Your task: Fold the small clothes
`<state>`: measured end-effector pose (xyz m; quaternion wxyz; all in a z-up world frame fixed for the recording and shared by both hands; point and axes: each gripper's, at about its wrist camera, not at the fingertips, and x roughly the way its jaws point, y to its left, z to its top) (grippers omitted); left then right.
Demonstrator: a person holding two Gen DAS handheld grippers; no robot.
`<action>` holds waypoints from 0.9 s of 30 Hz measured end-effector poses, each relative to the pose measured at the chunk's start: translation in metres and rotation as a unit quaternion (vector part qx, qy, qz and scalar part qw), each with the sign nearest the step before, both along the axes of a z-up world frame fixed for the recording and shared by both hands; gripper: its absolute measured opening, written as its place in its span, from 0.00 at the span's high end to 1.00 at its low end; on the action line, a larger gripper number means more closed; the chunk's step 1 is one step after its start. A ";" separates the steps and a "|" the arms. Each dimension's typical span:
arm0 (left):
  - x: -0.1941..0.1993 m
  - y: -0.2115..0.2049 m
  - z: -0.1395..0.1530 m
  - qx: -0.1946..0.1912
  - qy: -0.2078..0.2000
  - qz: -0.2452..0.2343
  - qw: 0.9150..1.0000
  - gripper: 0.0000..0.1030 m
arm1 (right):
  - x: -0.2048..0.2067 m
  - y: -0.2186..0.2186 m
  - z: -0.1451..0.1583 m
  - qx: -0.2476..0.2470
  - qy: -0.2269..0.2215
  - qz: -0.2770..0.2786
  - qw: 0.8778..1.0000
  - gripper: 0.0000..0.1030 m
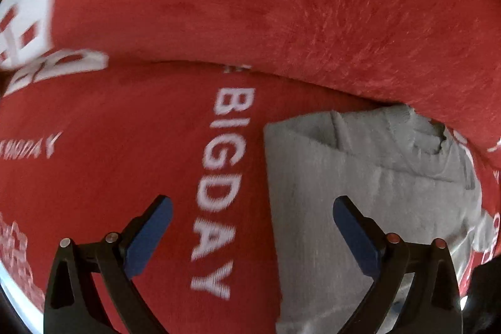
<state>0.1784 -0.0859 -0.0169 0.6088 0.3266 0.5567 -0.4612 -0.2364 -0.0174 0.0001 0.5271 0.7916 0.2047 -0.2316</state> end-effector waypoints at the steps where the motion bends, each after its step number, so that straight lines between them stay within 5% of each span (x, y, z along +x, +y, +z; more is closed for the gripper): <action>1: -0.001 -0.008 -0.006 0.006 0.005 -0.015 1.000 0.09 | 0.018 0.005 -0.005 0.006 -0.007 -0.008 1.000 0.40; 6: 0.002 -0.024 -0.021 0.020 0.038 -0.051 0.998 0.24 | 0.063 0.026 -0.018 0.023 -0.015 -0.052 0.998 0.40; 8: 0.006 -0.027 -0.026 0.019 0.066 -0.054 0.996 0.56 | 0.069 0.030 -0.020 0.022 0.000 -0.070 0.997 0.42; 9: 0.007 -0.028 -0.024 0.008 0.072 -0.058 0.996 0.70 | 0.070 0.033 -0.021 0.026 0.000 -0.084 0.996 0.59; 10: 0.008 -0.030 -0.023 0.003 0.091 -0.066 0.994 0.91 | 0.075 0.032 -0.022 0.031 -0.001 -0.088 0.996 0.89; 17: 0.029 -0.022 -0.010 -0.015 0.113 -0.088 0.990 0.91 | 0.097 0.037 -0.006 0.005 -0.032 -0.056 0.998 0.94; 23: 0.041 -0.023 -0.031 -0.008 0.098 -0.085 0.992 0.92 | 0.084 0.060 -0.036 0.045 -0.019 -0.058 0.997 0.93; 27: 0.035 -0.024 -0.029 -0.005 0.079 -0.092 0.993 0.91 | 0.053 0.052 -0.003 0.001 0.013 -0.019 1.000 0.70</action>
